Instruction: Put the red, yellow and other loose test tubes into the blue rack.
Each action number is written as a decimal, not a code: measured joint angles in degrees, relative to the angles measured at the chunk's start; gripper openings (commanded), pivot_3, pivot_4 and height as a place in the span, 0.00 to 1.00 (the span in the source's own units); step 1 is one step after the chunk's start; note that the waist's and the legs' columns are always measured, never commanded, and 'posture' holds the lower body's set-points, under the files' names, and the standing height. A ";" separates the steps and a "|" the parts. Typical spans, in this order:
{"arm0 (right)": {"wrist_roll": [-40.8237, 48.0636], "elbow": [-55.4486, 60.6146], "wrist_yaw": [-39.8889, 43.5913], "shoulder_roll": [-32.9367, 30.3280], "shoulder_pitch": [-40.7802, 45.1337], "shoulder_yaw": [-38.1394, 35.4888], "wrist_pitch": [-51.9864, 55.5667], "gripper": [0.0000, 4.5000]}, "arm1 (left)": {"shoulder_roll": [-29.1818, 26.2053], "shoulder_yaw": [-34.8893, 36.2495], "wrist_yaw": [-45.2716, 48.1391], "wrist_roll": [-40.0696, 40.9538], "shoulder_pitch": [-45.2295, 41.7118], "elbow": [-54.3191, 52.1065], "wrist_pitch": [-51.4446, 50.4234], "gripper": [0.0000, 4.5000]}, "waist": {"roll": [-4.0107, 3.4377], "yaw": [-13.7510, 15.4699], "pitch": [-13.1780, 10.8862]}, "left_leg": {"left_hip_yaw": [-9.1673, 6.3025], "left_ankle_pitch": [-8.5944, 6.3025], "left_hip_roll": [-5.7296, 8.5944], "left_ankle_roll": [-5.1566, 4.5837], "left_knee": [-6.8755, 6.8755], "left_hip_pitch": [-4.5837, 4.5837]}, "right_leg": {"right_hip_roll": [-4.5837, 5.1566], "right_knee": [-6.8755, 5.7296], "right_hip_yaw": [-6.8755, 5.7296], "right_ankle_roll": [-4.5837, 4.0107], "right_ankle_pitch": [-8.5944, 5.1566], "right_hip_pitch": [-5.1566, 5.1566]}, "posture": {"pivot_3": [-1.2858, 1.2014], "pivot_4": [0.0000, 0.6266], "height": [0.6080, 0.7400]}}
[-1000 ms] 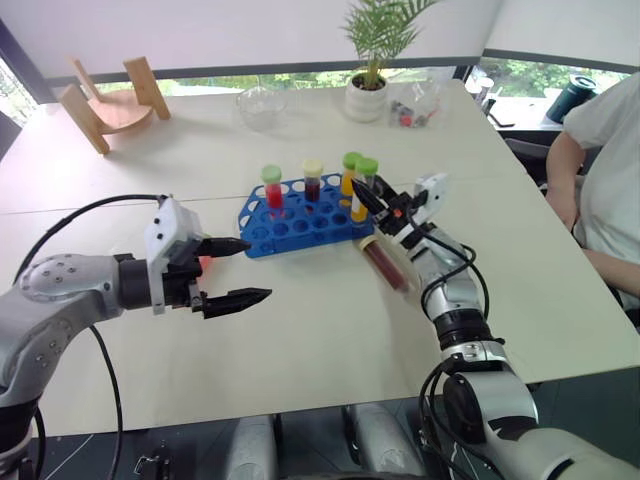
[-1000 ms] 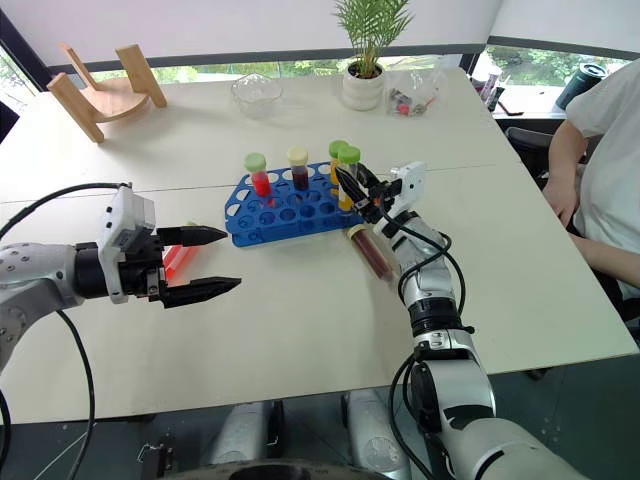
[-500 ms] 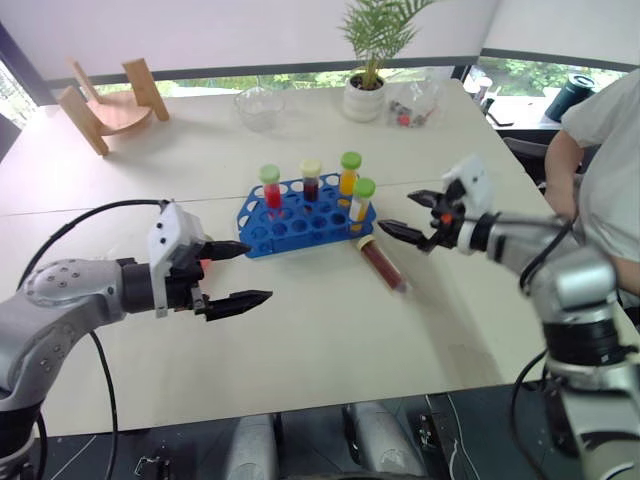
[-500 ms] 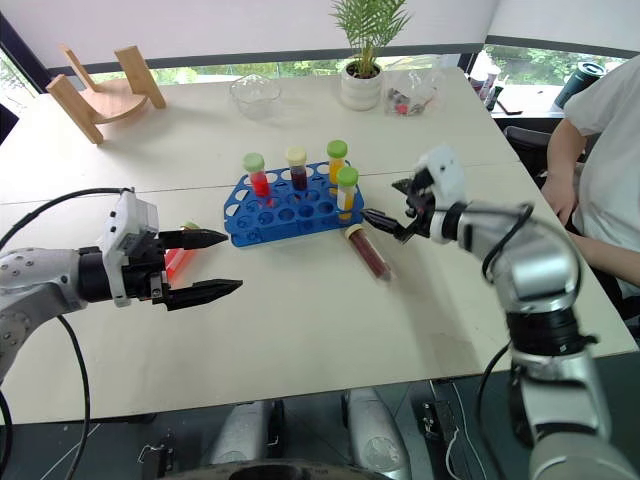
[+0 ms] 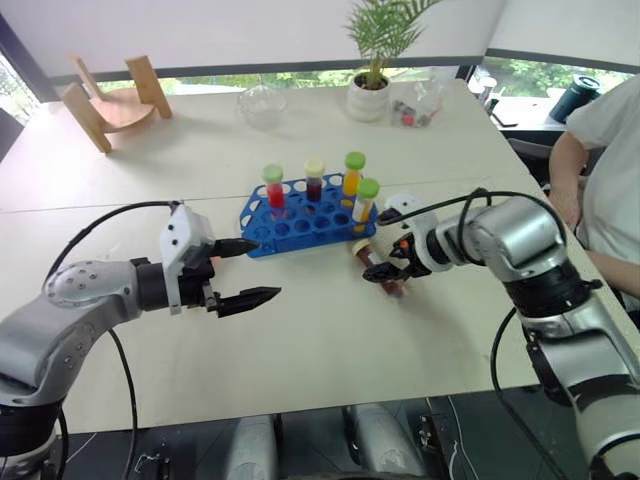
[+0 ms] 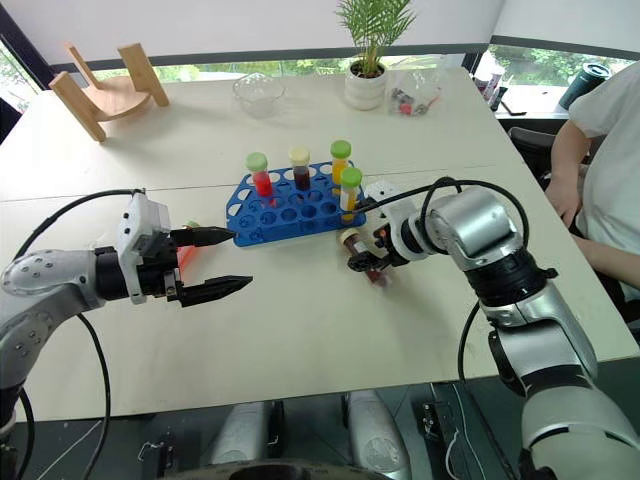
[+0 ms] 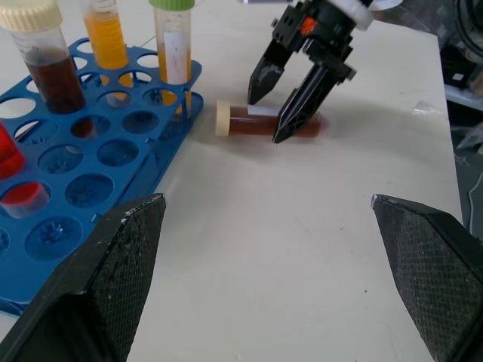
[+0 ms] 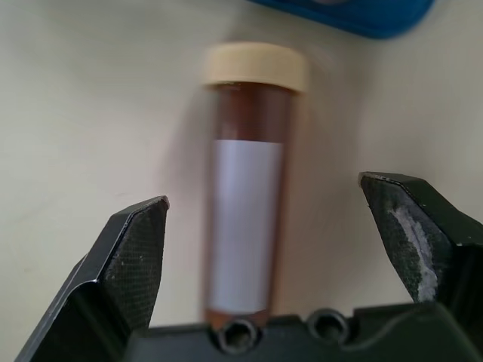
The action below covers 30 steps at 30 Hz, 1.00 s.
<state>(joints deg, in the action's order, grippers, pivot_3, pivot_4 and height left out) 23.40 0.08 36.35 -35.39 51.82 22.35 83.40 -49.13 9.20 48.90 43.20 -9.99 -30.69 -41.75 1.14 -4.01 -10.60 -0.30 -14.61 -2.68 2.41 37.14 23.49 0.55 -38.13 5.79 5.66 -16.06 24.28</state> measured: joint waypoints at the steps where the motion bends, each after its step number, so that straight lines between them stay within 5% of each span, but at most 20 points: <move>1: -0.52 -0.23 0.13 0.05 0.05 0.82 -1.20 0.99 | 0.09 0.00 -0.29 -0.08 0.43 -0.09 0.00 1.00 | 0.04 -0.09 0.03 | 0.01 0.00 0.00 0.00 0.01 -0.01 | 0.00 -0.01 0.00 0.00 0.00 0.00 | 0.52 0.24 1.00; 4: -2.53 -0.38 0.55 0.18 0.04 3.55 -4.39 0.81 | 0.10 0.05 -0.67 -0.18 1.18 -1.06 0.00 1.00 | 0.18 -0.17 0.11 | 0.02 0.00 -0.03 0.00 0.04 -0.06 | -0.01 -0.01 0.00 0.00 0.00 -0.04 | 0.52 0.24 1.00; 10: -6.42 0.89 2.26 -0.41 -0.53 7.89 -10.63 0.19 | 0.10 0.72 -1.62 -0.19 2.09 -1.67 0.00 1.00 | 0.23 -0.17 0.14 | 0.00 0.00 -0.05 0.00 0.06 -0.13 | -0.05 -0.02 0.00 -0.01 0.00 -0.10 | 0.52 0.24 1.00; 18: -2.19 7.30 7.33 -0.71 -3.18 4.22 -8.66 0.19 | -0.40 1.55 -1.62 -0.12 2.50 -1.64 -0.03 1.00 | 0.20 0.05 0.11 | -0.03 0.00 -0.05 -0.01 -0.02 0.01 | -0.04 -0.02 -0.03 -0.01 0.00 0.04 | 0.52 0.24 1.00; 22: 6.17 12.86 9.85 5.86 -6.29 -10.04 -12.74 0.19 | -1.50 3.69 -1.34 0.36 2.49 -0.94 -0.49 1.00 | 0.26 -0.10 0.10 | -0.05 -0.02 -0.06 -0.02 -0.03 0.01 | -0.07 -0.01 -0.05 0.00 0.00 0.03 | 0.52 0.24 1.00; 24: 8.13 15.19 8.21 14.45 -9.91 -15.95 -24.27 0.19 | -1.85 4.94 -1.14 1.47 2.36 -0.39 -1.19 1.00 | 0.25 -0.09 0.09 | -0.06 -0.02 -0.08 -0.02 -0.08 -0.02 | -0.10 -0.03 -0.05 0.00 0.00 0.03 | 0.52 0.24 1.00; 30: -0.87 6.56 -1.26 32.04 -18.78 -17.55 -58.62 0.19 | -3.11 5.77 -0.85 2.86 1.57 1.36 -3.04 1.00 | 0.27 0.10 0.11 | -0.01 0.01 0.00 0.04 -0.01 0.01 | 0.05 -0.02 -0.07 0.03 0.01 -0.02 | 0.52 0.24 1.00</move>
<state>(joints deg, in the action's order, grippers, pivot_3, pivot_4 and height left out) 22.52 6.64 35.09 -3.35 33.04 4.79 24.77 -52.24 14.97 48.04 46.06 -8.42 -29.33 -44.79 1.41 -3.91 -10.49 -0.31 -14.60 -2.69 2.45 37.13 23.51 0.60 -38.15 5.72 5.68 -16.04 24.26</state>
